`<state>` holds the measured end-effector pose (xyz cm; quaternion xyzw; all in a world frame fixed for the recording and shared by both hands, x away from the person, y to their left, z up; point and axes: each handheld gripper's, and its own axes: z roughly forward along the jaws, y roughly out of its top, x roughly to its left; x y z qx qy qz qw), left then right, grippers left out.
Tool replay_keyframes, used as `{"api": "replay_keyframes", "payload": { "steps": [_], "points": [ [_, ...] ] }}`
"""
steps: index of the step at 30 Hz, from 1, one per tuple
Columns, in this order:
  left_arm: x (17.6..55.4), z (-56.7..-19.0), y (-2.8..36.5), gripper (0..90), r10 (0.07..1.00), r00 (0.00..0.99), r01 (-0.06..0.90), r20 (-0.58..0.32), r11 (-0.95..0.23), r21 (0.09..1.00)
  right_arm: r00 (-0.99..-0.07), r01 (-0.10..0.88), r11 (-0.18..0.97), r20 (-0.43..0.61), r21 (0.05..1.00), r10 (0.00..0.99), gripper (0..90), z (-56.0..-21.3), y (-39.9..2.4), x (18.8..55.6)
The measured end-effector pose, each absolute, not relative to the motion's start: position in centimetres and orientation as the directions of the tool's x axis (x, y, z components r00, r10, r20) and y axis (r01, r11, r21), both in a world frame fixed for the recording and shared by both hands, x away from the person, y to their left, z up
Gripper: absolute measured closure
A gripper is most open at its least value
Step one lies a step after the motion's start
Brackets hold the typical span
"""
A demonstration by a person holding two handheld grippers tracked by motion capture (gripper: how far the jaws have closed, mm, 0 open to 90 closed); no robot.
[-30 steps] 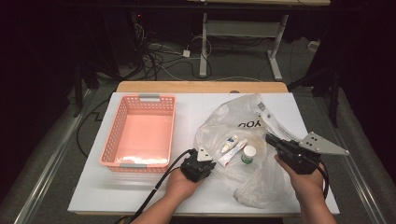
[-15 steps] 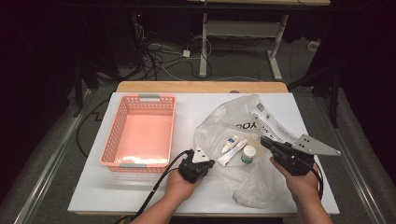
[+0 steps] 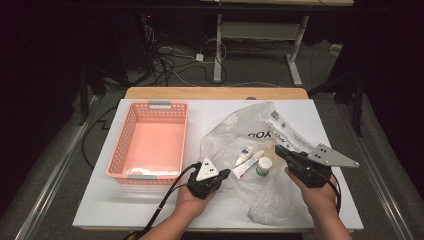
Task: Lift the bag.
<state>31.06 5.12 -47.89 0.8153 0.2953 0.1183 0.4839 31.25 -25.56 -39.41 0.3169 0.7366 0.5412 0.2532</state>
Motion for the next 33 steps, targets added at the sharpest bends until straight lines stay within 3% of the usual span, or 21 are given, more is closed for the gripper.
{"api": "replay_keyframes", "payload": {
  "steps": [23,33],
  "points": [
    [30.5,-42.2,5.7,88.2,0.65,0.76,0.185,0.009,-0.229,0.956,-0.666,0.13,0.137,-0.016,0.982,0.746,90.0,-38.2,-25.2,32.1],
    [32.0,-37.6,5.4,88.2,0.669,0.742,0.08,0.044,-0.154,0.985,-0.648,0.072,0.094,-0.025,0.993,0.761,90.0,-36.0,-24.7,32.3]
  ]
}}
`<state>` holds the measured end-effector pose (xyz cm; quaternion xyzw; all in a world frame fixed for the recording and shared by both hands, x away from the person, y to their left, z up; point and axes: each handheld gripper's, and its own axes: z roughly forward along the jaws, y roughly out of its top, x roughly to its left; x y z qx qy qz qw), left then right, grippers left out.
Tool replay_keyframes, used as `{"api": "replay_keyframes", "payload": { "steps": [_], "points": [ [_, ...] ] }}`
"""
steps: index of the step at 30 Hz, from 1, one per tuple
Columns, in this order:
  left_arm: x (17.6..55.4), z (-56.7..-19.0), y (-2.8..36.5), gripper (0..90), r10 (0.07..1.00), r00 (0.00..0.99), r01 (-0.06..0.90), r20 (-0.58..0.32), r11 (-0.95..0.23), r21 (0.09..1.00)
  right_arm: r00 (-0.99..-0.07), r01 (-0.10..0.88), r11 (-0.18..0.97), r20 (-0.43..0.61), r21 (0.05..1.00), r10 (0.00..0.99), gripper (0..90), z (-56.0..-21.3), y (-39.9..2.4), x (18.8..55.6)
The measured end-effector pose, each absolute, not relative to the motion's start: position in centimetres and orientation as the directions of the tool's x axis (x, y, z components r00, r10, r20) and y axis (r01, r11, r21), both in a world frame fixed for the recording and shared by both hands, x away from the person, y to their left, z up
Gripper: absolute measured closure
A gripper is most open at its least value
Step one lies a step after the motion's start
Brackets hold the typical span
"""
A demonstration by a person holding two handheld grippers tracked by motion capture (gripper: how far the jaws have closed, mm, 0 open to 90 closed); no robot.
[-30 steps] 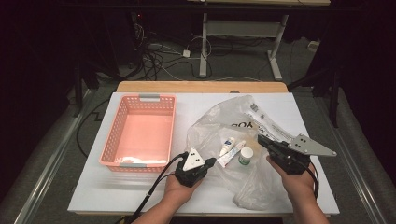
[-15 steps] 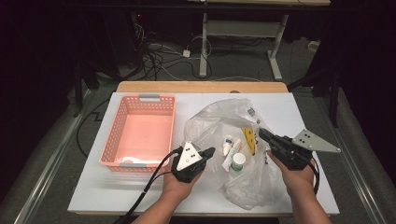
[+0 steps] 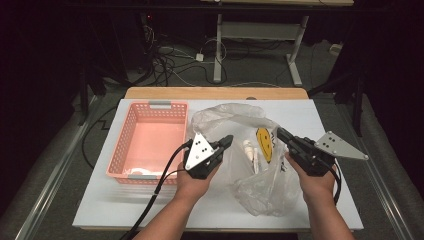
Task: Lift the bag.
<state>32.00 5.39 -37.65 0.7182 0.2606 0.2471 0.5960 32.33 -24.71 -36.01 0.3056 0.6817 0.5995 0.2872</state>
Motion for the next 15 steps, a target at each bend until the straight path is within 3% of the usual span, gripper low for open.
{"api": "replay_keyframes", "payload": {
  "steps": [15],
  "points": [
    [35.0,-29.8,2.7,88.2,0.671,0.728,-0.078,0.141,-0.124,0.989,-0.599,-0.044,0.017,-0.04,0.999,0.8,90.0,-31.8,-24.8,34.2]
  ]
}}
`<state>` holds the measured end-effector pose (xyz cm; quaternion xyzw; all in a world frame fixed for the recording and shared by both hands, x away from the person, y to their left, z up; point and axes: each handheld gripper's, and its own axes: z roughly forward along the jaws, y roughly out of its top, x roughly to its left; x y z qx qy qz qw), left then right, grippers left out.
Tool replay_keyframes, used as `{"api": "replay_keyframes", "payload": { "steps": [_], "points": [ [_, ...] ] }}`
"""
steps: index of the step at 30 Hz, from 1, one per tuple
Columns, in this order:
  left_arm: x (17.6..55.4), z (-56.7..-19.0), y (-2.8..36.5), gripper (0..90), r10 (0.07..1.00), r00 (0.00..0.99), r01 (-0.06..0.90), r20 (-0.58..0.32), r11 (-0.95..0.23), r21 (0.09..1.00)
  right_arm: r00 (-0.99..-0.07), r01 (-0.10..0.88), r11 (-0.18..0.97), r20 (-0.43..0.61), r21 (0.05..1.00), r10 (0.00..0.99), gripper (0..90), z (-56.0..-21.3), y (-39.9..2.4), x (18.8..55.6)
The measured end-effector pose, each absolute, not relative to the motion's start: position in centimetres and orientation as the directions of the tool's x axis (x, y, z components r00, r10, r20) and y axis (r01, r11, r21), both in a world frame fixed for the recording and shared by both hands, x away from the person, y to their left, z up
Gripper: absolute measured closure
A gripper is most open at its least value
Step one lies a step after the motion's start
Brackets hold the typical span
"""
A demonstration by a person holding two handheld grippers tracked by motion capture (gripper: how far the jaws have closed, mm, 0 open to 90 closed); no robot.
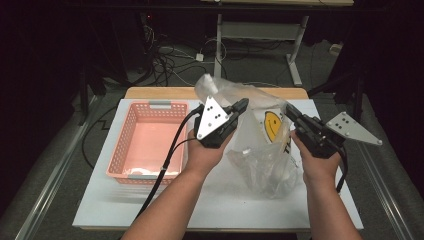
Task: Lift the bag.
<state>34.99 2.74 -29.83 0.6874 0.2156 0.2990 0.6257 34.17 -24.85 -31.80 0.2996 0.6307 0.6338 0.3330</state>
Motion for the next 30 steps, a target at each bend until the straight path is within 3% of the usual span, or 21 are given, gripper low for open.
{"api": "replay_keyframes", "payload": {
  "steps": [9,15,23,30],
  "points": [
    [37.5,-25.8,0.7,88.1,0.668,0.724,-0.112,0.171,-0.13,0.985,-0.528,-0.094,-0.026,-0.028,0.995,0.849,90.0,-27.1,-26.7,35.5],
    [38.9,-25.4,0.0,88.1,0.677,0.714,-0.094,0.175,-0.155,0.983,-0.494,-0.131,-0.032,-0.037,0.991,0.868,90.0,-24.8,-28.1,35.8],
    [40.1,-28.7,1.3,88.0,0.696,0.71,0.003,0.107,-0.155,0.988,-0.488,-0.067,-0.001,-0.031,0.998,0.872,90.0,-27.3,-28.3,36.6],
    [40.0,-29.2,2.2,87.8,0.698,0.71,0.035,0.089,-0.162,0.986,-0.5,-0.027,0.023,-0.034,0.999,0.865,90.0,-28.9,-27.3,37.1]
  ]
}}
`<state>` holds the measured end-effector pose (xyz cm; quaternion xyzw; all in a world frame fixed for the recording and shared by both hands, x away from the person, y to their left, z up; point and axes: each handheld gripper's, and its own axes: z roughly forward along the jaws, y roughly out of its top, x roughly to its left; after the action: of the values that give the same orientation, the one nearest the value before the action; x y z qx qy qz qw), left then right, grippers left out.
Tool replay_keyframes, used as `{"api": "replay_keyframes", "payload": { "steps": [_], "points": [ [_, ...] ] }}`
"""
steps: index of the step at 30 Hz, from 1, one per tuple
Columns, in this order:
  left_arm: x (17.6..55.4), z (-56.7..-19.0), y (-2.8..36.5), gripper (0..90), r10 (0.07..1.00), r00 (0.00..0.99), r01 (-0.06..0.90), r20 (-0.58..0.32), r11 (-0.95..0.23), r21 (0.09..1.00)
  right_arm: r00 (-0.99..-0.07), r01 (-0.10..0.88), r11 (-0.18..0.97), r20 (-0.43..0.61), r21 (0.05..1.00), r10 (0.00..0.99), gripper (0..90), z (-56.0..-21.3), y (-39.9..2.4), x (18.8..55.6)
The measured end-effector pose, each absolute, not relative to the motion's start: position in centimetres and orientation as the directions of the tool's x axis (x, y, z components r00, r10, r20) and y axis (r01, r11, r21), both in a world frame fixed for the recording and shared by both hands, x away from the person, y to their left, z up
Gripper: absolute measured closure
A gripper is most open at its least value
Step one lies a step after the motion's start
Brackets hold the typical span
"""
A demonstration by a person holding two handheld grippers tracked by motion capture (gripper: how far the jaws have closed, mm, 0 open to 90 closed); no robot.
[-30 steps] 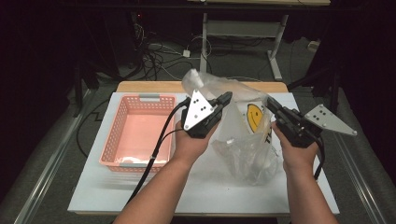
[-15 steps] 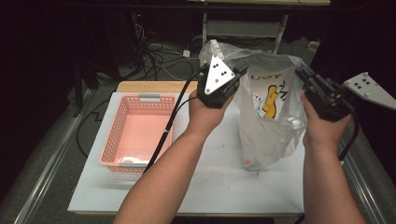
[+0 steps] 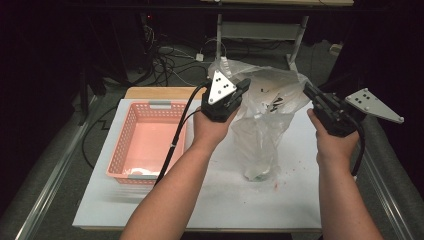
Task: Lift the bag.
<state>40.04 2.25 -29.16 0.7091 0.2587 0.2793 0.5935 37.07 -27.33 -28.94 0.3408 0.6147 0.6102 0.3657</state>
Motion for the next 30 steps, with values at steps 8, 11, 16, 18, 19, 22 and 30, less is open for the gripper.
{"api": "replay_keyframes", "payload": {
  "steps": [8,11,16,18,19,22,30],
  "points": [
    [38.7,-29.6,3.3,78.7,0.699,0.713,0.075,0.065,-0.168,0.983,-0.505,-0.022,0.033,-0.039,0.999,0.862,90.0,-28.3,-26.6,37.5],
    [38.1,-30.0,4.1,69.8,0.694,0.719,0.103,0.034,-0.155,0.983,-0.499,-0.029,0.039,-0.048,0.999,0.865,90.0,-28.0,-26.6,37.5],
    [36.8,-30.3,6.3,59.0,0.694,0.72,0.139,0.007,-0.153,0.978,-0.49,-0.031,0.044,-0.054,0.999,0.87,90.0,-27.7,-26.5,37.4],
    [36.0,-30.4,7.2,57.5,0.698,0.716,0.137,0.01,-0.154,0.978,-0.486,-0.03,0.05,-0.059,0.998,0.872,90.0,-27.7,-26.5,37.4],
    [35.7,-30.6,7.6,56.3,0.699,0.715,0.145,0.002,-0.151,0.978,-0.488,-0.032,0.06,-0.068,0.998,0.87,90.0,-27.8,-26.5,37.4],
    [34.5,-31.3,8.8,53.1,0.702,0.712,0.153,-0.004,-0.15,0.977,-0.486,-0.024,0.059,-0.063,0.998,0.872,90.0,-27.8,-26.5,37.5],
    [31.6,-34.6,10.9,48.0,0.708,0.706,0.193,-0.033,-0.147,0.97,-0.488,-0.023,0.075,-0.076,0.997,0.869,90.0,-27.9,-26.2,37.5]
  ]
}}
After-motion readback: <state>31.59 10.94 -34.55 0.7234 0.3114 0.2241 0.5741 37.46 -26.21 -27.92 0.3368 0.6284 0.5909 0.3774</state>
